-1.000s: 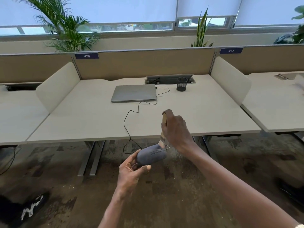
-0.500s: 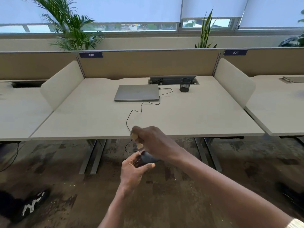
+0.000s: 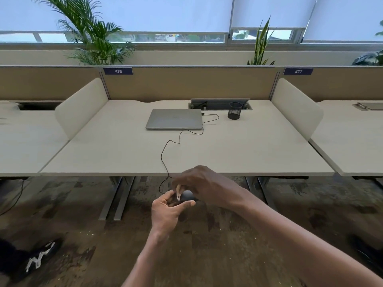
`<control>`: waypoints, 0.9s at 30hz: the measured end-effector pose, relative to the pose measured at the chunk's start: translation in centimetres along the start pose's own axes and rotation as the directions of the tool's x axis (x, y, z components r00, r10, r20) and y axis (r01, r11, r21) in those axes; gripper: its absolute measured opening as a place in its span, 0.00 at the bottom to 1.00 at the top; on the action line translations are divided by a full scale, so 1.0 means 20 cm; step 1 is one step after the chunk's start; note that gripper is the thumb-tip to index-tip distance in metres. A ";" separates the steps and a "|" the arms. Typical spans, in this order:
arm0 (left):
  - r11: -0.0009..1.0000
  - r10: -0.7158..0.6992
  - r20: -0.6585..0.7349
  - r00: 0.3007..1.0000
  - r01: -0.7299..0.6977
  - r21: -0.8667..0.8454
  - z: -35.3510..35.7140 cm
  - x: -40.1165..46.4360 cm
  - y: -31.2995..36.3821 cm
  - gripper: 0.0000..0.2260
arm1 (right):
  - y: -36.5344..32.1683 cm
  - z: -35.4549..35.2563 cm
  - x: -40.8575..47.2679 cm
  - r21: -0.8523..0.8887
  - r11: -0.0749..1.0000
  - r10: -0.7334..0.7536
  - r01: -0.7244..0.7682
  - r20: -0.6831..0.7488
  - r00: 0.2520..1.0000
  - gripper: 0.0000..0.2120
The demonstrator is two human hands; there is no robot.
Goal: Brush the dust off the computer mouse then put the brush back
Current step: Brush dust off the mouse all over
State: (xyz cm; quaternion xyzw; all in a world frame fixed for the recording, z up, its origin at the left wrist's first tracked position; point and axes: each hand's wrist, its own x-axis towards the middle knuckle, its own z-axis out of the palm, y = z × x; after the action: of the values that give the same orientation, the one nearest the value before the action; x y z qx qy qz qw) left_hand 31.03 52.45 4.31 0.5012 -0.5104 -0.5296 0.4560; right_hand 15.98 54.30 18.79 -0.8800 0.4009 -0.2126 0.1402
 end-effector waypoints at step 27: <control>0.999 -0.030 -0.091 0.995 0.026 -0.042 -0.03 -0.05 0.01 0.34 | 0.10 0.17 -0.34 0.312 0.857 0.515 -0.411 -0.575 0.636 0.06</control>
State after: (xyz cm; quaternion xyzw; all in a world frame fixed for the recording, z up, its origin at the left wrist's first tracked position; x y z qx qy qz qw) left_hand 31.71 53.39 4.66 0.5225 -0.4708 -0.5227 0.4817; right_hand 12.25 58.50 13.19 -0.6069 0.6188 -0.4862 0.1113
